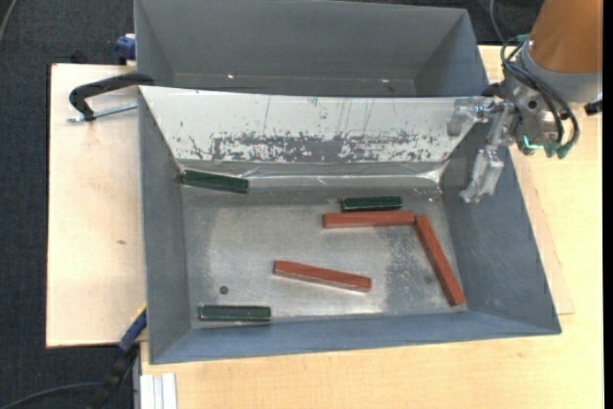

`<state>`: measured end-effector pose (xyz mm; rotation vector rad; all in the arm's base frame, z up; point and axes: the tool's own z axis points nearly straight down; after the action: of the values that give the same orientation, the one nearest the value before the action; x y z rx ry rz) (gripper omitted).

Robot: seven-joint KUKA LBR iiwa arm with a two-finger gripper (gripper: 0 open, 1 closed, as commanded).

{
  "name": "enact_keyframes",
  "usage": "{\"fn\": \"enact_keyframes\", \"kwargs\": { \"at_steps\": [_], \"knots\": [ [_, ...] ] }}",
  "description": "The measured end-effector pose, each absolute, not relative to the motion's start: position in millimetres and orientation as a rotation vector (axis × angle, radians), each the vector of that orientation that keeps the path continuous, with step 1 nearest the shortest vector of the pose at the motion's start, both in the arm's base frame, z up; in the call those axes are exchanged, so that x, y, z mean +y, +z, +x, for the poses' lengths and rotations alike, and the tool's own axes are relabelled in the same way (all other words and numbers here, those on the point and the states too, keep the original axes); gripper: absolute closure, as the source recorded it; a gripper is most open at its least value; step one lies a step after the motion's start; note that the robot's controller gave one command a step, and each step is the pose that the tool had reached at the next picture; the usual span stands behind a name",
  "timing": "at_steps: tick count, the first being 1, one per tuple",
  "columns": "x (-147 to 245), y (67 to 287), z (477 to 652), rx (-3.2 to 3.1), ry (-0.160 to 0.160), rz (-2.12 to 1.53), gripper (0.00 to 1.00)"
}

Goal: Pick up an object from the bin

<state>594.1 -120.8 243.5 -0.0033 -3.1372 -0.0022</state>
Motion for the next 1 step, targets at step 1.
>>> {"fn": "enact_keyframes", "kwargs": {
  "at_steps": [1],
  "knots": [
    [-72.5, 114.8, 599.7, -3.136, -0.005, -0.007, 0.00]
  ]
}}
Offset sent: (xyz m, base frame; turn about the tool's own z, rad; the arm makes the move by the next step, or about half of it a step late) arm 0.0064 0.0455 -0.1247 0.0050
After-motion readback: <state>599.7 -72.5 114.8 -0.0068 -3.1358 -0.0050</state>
